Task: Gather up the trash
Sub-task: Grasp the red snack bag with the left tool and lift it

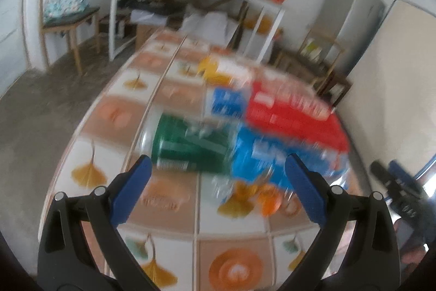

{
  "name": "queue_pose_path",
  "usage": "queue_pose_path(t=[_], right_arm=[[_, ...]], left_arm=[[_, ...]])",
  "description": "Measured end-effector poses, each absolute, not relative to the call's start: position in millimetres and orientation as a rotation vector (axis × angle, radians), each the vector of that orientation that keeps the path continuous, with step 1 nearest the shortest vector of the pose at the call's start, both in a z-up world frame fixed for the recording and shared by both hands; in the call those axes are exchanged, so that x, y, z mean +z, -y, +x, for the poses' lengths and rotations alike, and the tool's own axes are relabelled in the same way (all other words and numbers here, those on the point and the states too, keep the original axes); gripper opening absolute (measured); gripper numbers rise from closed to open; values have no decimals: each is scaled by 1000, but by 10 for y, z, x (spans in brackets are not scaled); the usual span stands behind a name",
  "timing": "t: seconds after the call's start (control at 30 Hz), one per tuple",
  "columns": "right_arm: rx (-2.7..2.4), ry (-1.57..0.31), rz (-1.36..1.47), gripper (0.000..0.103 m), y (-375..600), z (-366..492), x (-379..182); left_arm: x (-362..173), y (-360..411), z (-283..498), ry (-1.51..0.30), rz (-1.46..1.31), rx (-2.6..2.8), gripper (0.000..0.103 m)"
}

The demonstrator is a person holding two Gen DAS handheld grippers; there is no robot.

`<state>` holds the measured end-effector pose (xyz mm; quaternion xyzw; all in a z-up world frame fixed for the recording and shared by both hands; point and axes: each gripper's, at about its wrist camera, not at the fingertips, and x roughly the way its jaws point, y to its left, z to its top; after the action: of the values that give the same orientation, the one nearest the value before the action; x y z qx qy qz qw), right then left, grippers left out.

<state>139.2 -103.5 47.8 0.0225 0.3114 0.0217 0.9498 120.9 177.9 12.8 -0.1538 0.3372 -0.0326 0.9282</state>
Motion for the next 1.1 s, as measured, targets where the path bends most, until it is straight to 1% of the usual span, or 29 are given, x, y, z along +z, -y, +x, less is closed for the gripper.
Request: queue_pose_path(t=[0.07,0.17,0.3,0.4,0.47,0.5,0.53,0.57,0.6,0.77,0.87,0.9,0.97,1.03,1.07,1.1], right_arm=[[48,-643,64,97,1060,1455,488],[54,-650,98,97,1103,1522,507],[52,-641,123,97,1155,1556,501],[53,-643,127,97,1194,1570,473],[51,-641,131,97,1242,1571,451],[48,-643,134,97,1271,1577,439],[45,-644,138,97,1296,1585,430],[42,-648,144,97,1325,1596,420],[39,-652,151,97,1358,1609,410],[31,-655,169,97,1469,1638,389],[24,-658,177,97,1527,1653,360],[22,-661,182,97,1550,1656,347],[17,-668,196,97,1596,1671,319],[15,-674,207,97,1635,1683,302],[14,-676,211,97,1649,1689,296],[13,-677,214,97,1657,1692,290]], left_arm=[[270,-1795,1306,-645,-307,-123,95],[458,-1808,1556,-640,-319,-226,95],[570,-1829,2043,-730,-393,-383,94],[528,-1839,2468,-830,-437,-459,94],[438,-1852,2767,-908,-478,-485,92],[355,-1855,2866,-947,-508,-500,85],[267,-1864,3004,-994,-555,-521,73],[179,-1872,3109,-1033,-592,-518,69],[76,-1901,3204,-1068,-627,-507,66],[-347,-1955,3535,-1227,-791,-509,59],[-479,-1896,3623,-1289,-811,-547,56],[-491,-1877,3632,-1300,-812,-558,50],[-498,-1837,3661,-1311,-815,-581,47],[-499,-1813,3679,-1315,-813,-611,40],[-501,-1792,3691,-1322,-811,-628,39],[-498,-1765,3697,-1327,-806,-636,34]])
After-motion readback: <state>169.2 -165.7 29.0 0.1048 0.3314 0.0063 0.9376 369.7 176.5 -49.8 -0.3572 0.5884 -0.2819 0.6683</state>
